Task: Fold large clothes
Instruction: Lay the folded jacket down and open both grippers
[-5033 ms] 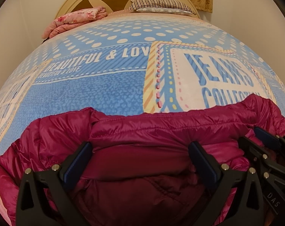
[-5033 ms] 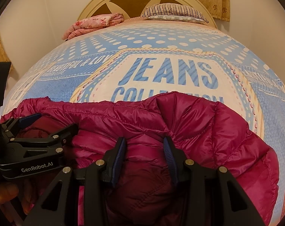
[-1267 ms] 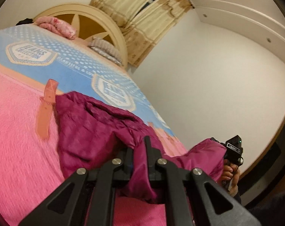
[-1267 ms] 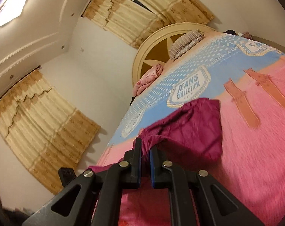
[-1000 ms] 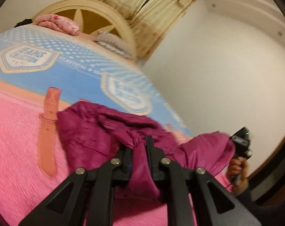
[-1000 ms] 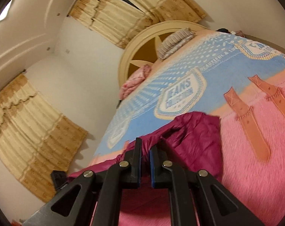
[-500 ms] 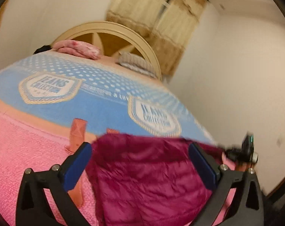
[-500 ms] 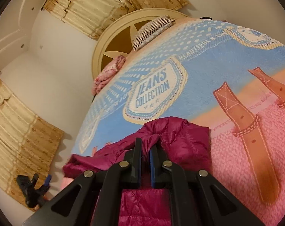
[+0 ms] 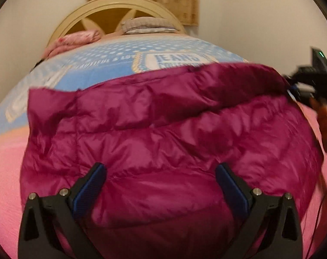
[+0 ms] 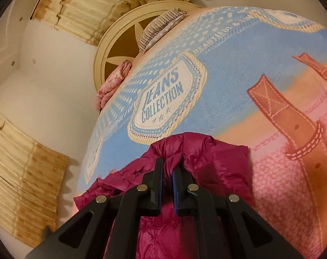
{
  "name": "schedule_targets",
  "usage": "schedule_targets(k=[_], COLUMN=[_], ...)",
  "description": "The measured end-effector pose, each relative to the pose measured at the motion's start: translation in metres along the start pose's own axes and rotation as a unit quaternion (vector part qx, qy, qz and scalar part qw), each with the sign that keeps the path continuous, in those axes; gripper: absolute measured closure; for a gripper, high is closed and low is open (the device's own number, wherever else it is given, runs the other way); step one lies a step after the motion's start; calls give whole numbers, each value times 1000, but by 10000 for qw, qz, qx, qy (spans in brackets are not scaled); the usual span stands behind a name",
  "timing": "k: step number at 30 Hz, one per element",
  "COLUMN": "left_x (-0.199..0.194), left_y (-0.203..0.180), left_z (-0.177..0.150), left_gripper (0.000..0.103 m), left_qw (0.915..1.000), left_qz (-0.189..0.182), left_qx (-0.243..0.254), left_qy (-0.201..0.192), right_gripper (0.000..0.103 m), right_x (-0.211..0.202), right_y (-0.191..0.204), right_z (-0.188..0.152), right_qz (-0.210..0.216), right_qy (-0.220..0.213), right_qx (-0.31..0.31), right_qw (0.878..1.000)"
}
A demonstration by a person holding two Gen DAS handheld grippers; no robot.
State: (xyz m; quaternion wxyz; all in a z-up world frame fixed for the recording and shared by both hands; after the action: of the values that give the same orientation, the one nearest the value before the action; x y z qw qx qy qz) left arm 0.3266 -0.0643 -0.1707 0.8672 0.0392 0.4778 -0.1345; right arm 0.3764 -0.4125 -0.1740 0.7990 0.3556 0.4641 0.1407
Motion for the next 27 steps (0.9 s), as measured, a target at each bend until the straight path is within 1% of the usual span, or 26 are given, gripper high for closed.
schedule_targets(k=[2, 3, 4, 6, 8, 10, 11, 12, 13, 15, 16, 18, 19, 20, 21, 23, 25, 27], left_x=[1, 1, 0, -1, -1, 0, 10, 13, 11, 10, 0, -10, -16, -17, -15, -3, 16, 27], left_y=[9, 9, 9, 9, 9, 10, 6, 9, 9, 11, 15, 21, 25, 28, 32, 39, 42, 42], left_z=[1, 0, -1, -3, -3, -1, 6, 9, 9, 11, 12, 20, 25, 29, 33, 40, 42, 40], left_gripper=[0, 0, 0, 0, 0, 0, 0, 0, 0, 0, 0, 0, 0, 0, 0, 0, 0, 0], left_qw=[9998, 9997, 9998, 9998, 9998, 9995, 9993, 9991, 9988, 9985, 9978, 9967, 9961, 9959, 9957, 9952, 9949, 9950], left_qz=[-89, -105, -85, -34, 9, -11, -7, -17, -33, -17, -26, -63, 57, 156, 238, 279, 274, 328], left_qx=[-200, -210, -196, -193, -211, -325, -375, -434, -483, -555, -664, -755, -775, -782, -789, -889, -960, -948], left_qy=[-26, -21, -13, -13, -2, -4, 12, 23, 28, 29, -75, -300, -410, -436, -421, -303, -105, -26], right_gripper=[62, 21, 4, 4, 4, 4, 5, 10, 31, 51, 53, 55, 55, 55, 55, 55, 55, 55], right_x=[-5, -9, -14, -26, -32, -26, -21, -9, 4, 29, 45, 61, 66, 71, 74, 79, 86, 91], right_y=[7, 12, 17, 35, 55, 73, 77, 88, 96, 105, 107, 103, 98, 93, 88, 79, 75, 73], right_z=[-4, -7, -10, -19, -30, -47, -53, -66, -75, -90, -96, -99, -99, -98, -95, -94, -93, -94], right_qz=[-267, -400, -475, -721, -940, -915, -886, -906, -1030, -1344, -1465, -1512, -1590, -1671, -1716, -1752, -1799, -1859], right_qy=[-110, -194, -309, -638, -869, -801, -743, -623, -498, -325, -220, -68, -54, -27, -30, 3, 28, 83], right_qx=[-155, -271, -371, -754, -1074, -1237, -1284, -1422, -1626, -1997, -2132, -2109, -2060, -2008, -1924, -1831, -1800, -1816], right_qw=[9995, 9986, 9977, 9925, 9859, 9848, 9850, 9837, 9800, 9700, 9657, 9657, 9655, 9653, 9662, 9674, 9671, 9656])
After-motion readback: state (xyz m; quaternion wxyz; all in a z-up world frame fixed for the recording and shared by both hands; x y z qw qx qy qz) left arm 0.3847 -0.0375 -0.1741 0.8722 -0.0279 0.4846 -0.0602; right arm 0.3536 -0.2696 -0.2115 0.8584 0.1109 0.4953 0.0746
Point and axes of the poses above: each gripper's, at about its wrist camera, not at the fingertips, and x roughly the way its jaws point, y to its left, z to its top, the point moved 3 cm from there along x, roughly the way its jaws point, and after that the axes turned 12 degrees about y, right-handed, at the moved point
